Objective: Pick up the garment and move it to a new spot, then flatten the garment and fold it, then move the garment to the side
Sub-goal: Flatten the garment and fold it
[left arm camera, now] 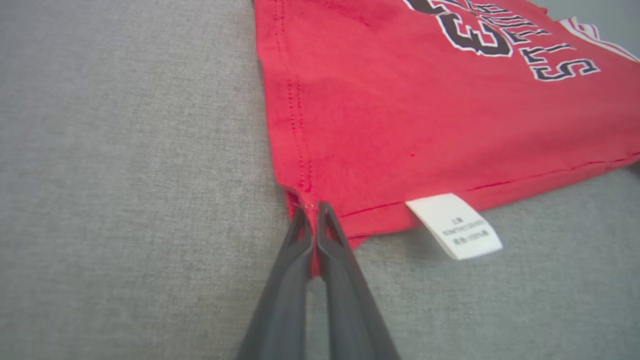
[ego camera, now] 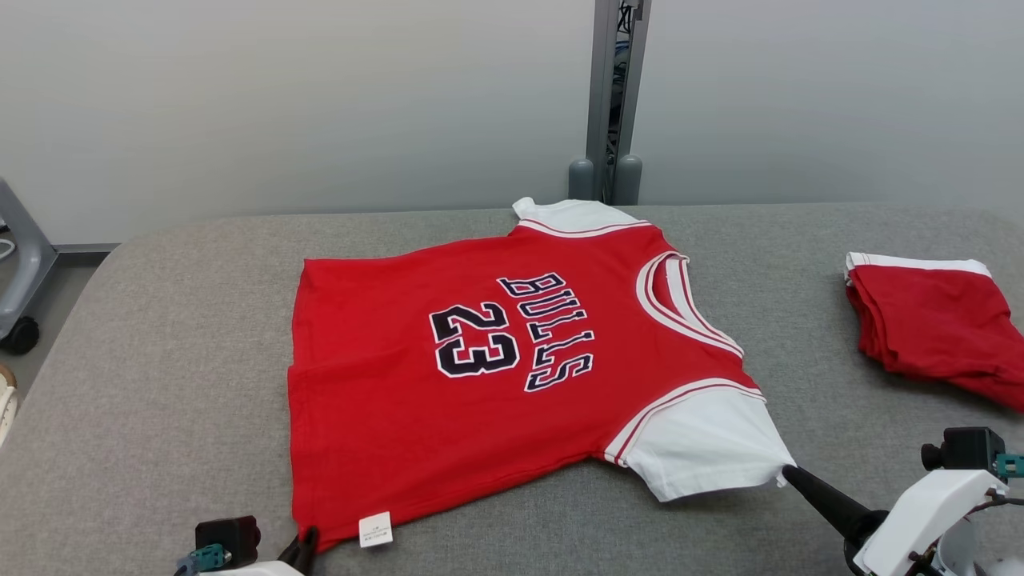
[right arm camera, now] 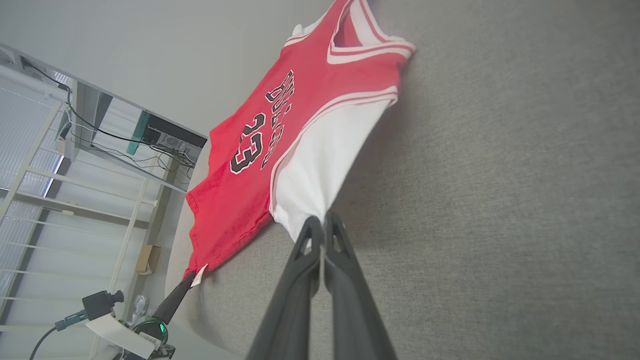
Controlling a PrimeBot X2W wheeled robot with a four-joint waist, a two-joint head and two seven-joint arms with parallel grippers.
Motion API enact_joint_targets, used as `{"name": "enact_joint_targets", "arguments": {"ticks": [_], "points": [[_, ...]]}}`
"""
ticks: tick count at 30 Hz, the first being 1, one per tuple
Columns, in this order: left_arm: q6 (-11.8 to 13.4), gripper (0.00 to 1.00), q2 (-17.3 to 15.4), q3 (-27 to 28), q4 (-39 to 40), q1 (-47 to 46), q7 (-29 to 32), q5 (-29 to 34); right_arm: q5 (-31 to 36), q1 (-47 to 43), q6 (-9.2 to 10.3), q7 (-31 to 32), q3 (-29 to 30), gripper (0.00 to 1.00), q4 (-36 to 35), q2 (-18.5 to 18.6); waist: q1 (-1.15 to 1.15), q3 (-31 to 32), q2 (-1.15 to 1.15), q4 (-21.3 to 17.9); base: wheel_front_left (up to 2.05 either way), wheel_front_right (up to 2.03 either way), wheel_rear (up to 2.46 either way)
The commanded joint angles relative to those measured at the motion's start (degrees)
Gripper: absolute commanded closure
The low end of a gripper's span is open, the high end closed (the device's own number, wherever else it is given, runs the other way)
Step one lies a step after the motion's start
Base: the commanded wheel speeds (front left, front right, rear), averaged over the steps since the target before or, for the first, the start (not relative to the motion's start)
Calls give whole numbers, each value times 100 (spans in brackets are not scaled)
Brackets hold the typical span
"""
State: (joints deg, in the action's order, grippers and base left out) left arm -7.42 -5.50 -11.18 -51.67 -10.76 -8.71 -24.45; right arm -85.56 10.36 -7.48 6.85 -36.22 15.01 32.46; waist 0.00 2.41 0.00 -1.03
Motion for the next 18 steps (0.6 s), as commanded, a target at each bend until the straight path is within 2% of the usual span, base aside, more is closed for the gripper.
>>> {"name": "enact_joint_targets", "arguments": {"ticks": [1,10,18], "points": [[-7,100,-92,-35,62,73,44,-61,-10,-66,-3,21,32,100,-44,59,0,-5,0,4,0,0,0],[-8,100,-411,-365,542,328,444,-276,82,-173,-3,178,113,100,-74,155,0,-37,0,26,0,0,0],[65,100,-786,-662,1300,765,563,38,6,-436,-3,446,148,100,-295,245,0,-60,0,51,0,0,0]]}}
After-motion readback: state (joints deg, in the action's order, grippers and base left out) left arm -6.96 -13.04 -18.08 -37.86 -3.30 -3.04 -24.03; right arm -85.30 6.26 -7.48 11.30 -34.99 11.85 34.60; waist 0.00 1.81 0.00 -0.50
